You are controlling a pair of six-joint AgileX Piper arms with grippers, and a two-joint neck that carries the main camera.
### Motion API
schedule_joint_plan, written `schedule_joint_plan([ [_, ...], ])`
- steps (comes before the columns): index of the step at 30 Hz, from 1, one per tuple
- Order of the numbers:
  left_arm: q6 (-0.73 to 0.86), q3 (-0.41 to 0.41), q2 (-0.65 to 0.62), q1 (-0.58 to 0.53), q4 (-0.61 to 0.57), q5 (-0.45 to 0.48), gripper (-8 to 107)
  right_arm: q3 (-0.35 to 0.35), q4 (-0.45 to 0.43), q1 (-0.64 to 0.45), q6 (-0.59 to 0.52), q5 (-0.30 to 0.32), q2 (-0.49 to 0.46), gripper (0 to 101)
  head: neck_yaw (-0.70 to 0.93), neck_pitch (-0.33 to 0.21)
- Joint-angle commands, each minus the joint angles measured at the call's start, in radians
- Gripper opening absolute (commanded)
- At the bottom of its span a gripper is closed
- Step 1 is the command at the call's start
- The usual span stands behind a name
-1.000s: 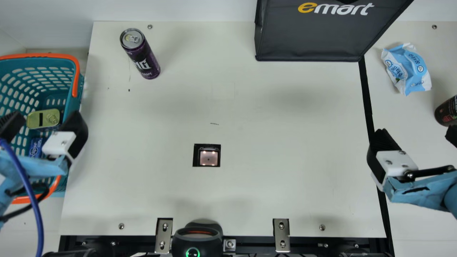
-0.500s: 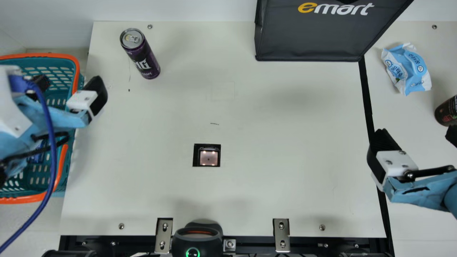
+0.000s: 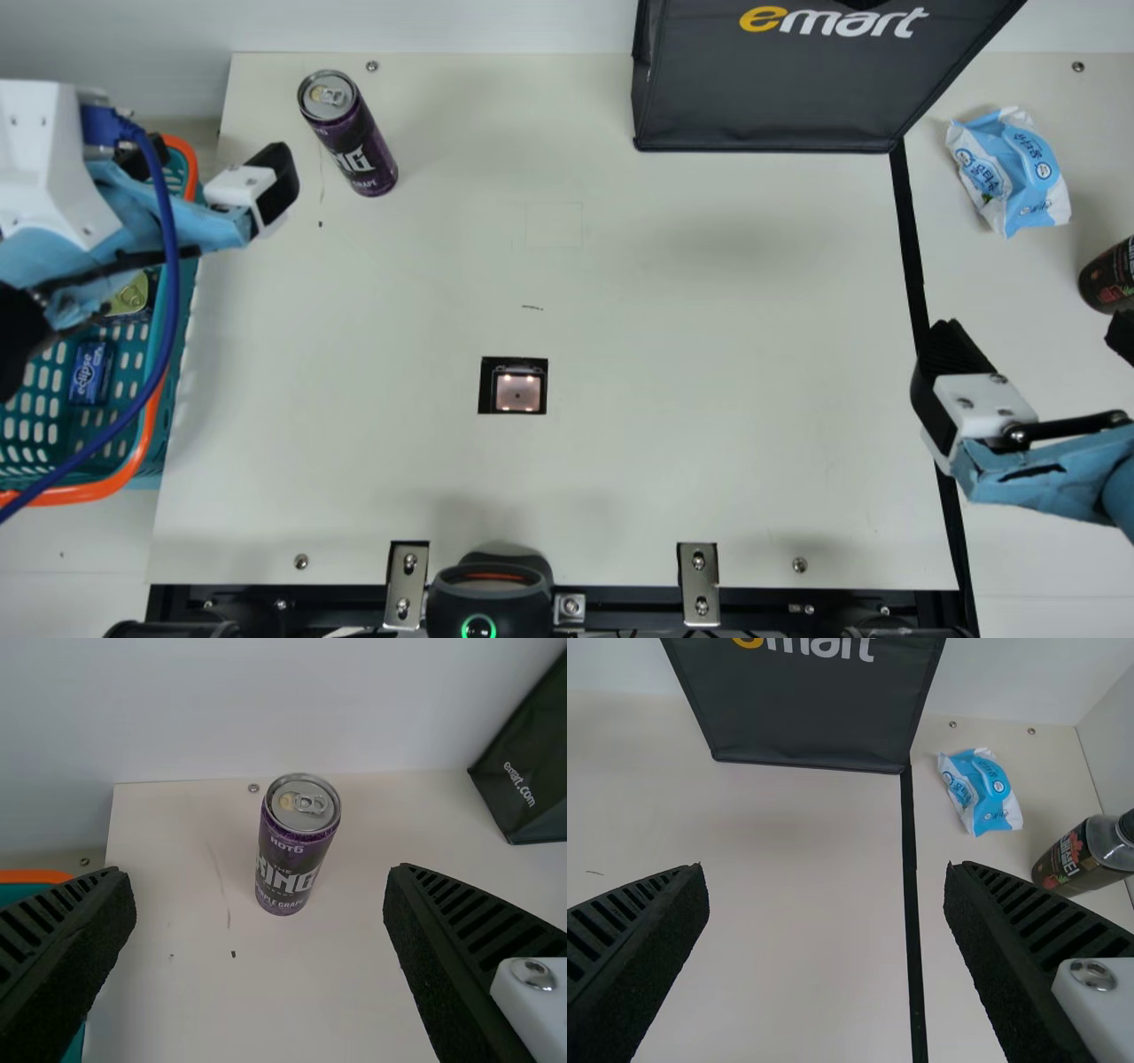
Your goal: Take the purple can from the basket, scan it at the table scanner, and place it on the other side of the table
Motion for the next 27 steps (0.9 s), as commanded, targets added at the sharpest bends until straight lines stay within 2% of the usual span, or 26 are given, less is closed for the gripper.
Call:
schedule_joint_plan([
  [1, 0.008, -0.021, 0.030, -0.004, -0.006, 0.002, 90, 0.000, 0.000, 0.000, 0.000, 0.000, 0.000, 95, 0.003, -0.029],
  [14, -0.083, -0.156, 0.180, -0.064, 0.069, 0.010, 90, 0.000, 0.000, 0.000, 0.000, 0.000, 0.000, 95, 0.003, -0.029],
  [27, -0.307, -0.255, 0.290, -0.114, 0.261, 0.027, 90, 0.000, 0.000, 0.000, 0.000, 0.000, 0.000, 95, 0.003, -0.029],
])
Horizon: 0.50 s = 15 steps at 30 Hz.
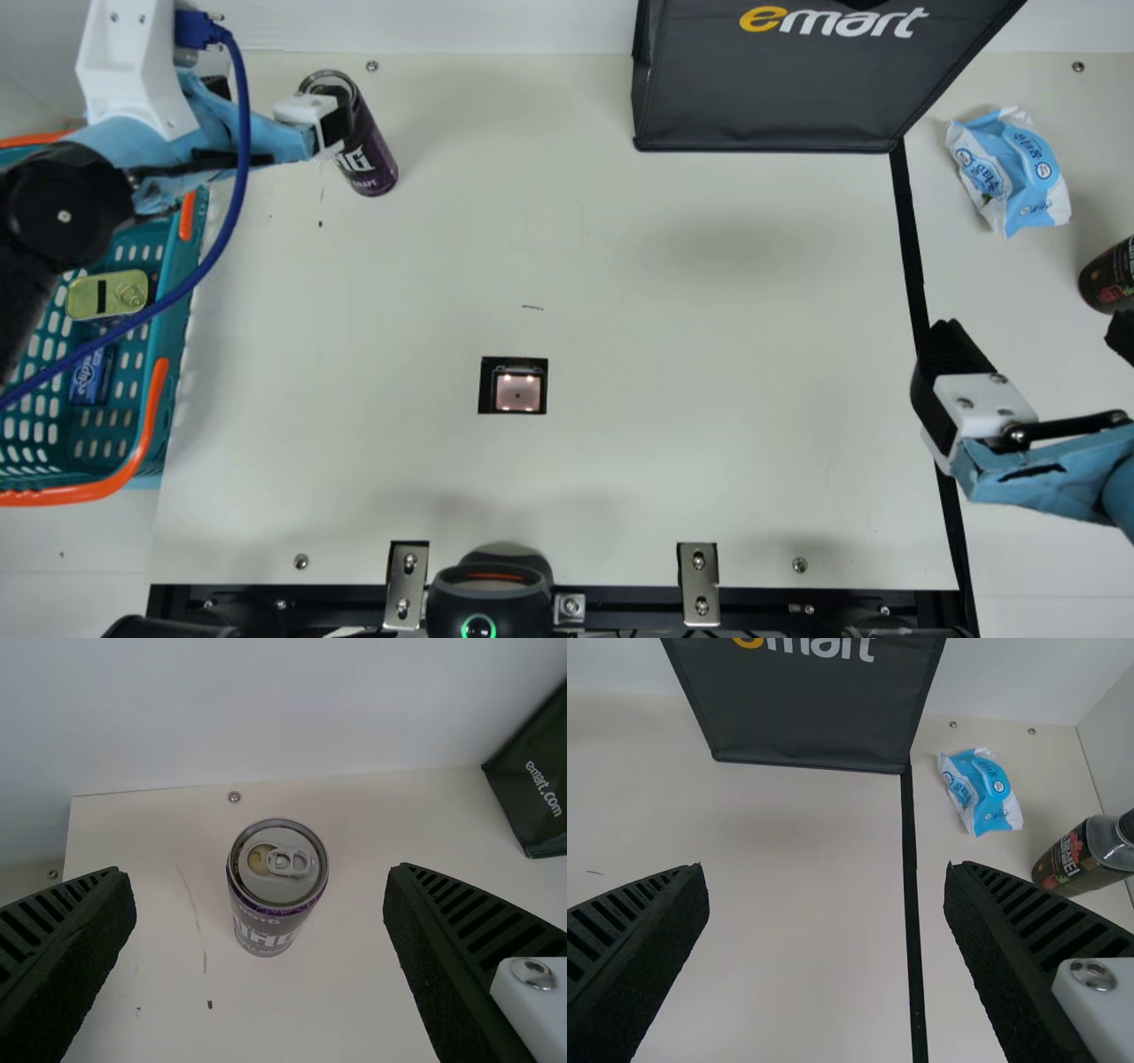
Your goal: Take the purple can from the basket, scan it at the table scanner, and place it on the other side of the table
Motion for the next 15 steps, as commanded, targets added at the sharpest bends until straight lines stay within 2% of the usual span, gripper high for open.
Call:
schedule_joint_plan([
  [1, -0.063, -0.016, 0.013, -0.006, 0.045, 0.005, 90, 0.000, 0.000, 0.000, 0.000, 0.000, 0.000, 95, 0.002, -0.029],
  [15, -0.321, -0.111, 0.097, -0.075, 0.243, 0.057, 90, 0.000, 0.000, 0.000, 0.000, 0.000, 0.000, 95, 0.002, -0.029],
])
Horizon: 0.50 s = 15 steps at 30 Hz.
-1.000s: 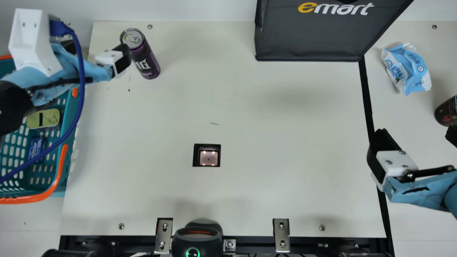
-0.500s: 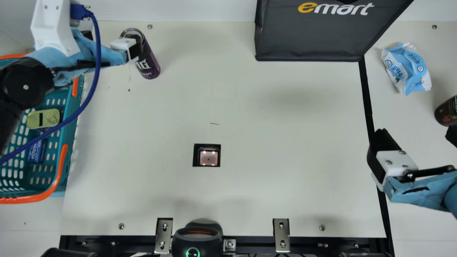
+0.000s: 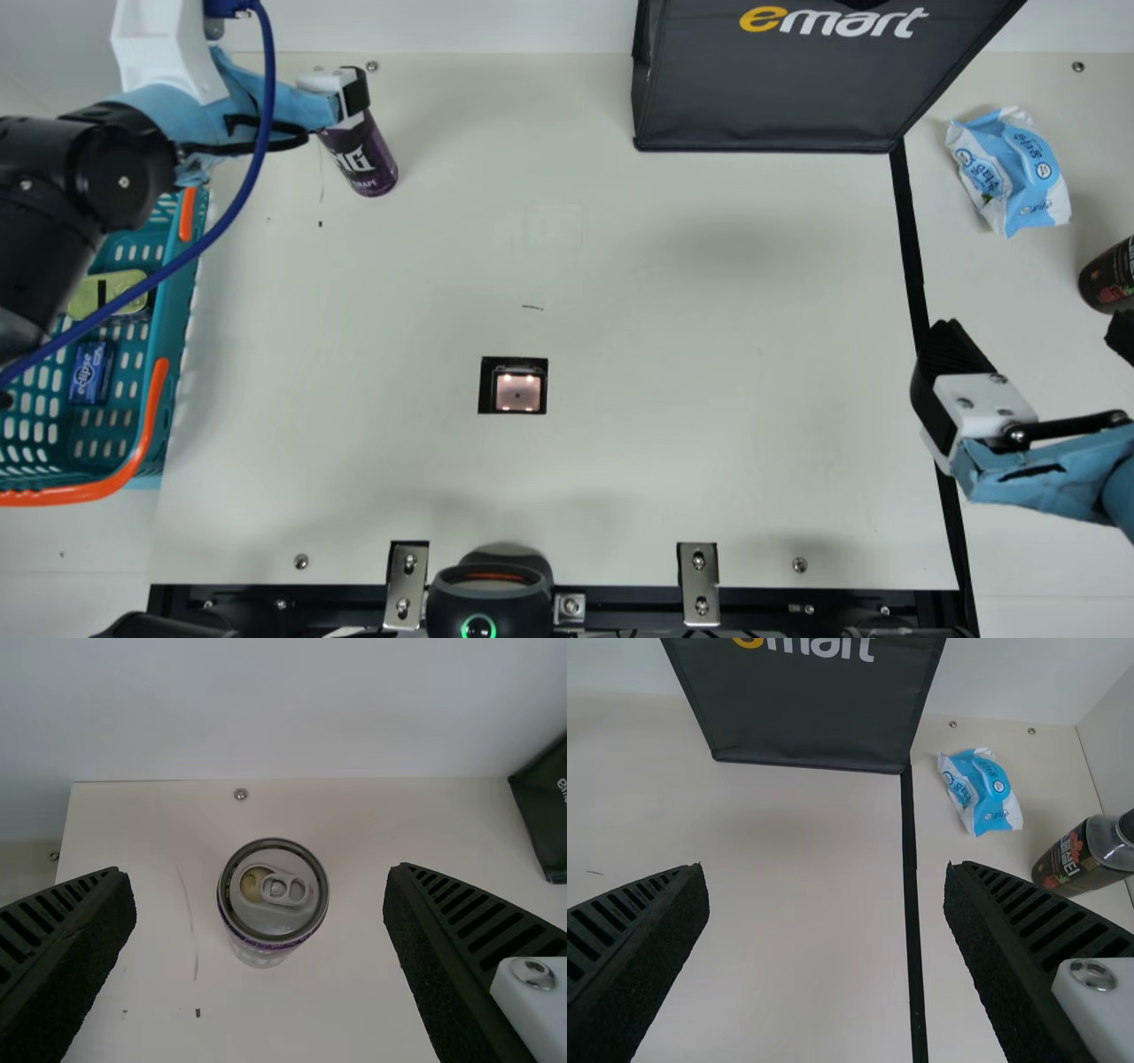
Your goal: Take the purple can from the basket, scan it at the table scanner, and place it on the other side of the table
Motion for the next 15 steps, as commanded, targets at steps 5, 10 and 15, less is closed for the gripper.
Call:
schedule_joint_plan([
  [5, -0.082, -0.018, 0.032, -0.021, 0.070, 0.015, 90, 0.000, 0.000, 0.000, 0.000, 0.000, 0.000, 95, 0.002, -0.030],
  [10, -0.127, -0.032, 0.066, -0.032, 0.112, 0.023, 90, 0.000, 0.000, 0.000, 0.000, 0.000, 0.000, 95, 0.002, -0.030],
  [15, -0.151, -0.040, 0.103, -0.039, 0.131, 0.025, 90, 0.000, 0.000, 0.000, 0.000, 0.000, 0.000, 95, 0.002, -0.030],
])
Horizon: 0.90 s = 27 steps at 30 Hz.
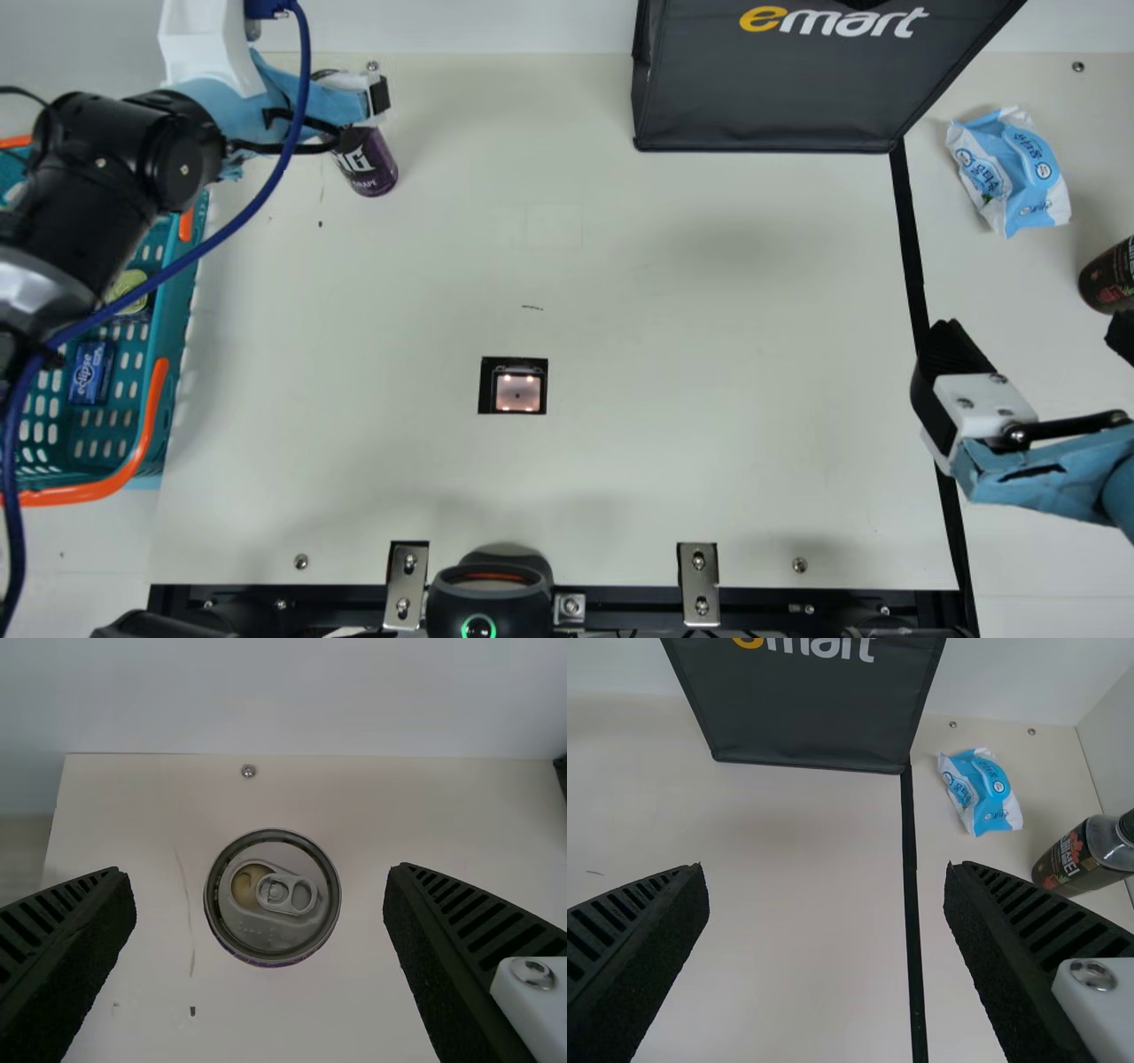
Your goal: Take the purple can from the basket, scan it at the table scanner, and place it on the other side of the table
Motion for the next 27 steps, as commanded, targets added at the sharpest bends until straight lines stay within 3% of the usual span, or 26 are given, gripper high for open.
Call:
schedule_joint_plan([
  [1, -0.005, -0.002, 0.013, -0.002, 0.005, 0.000, 90, 0.000, 0.000, 0.000, 0.000, 0.000, 0.000, 95, 0.003, -0.030],
  [16, -0.052, -0.015, 0.097, -0.021, 0.055, -0.013, 90, 0.000, 0.000, 0.000, 0.000, 0.000, 0.000, 95, 0.003, -0.030],
  [27, -0.099, 0.021, 0.074, -0.030, 0.094, -0.033, 16, 0.000, 0.000, 0.000, 0.000, 0.000, 0.000, 95, 0.003, -0.030],
])
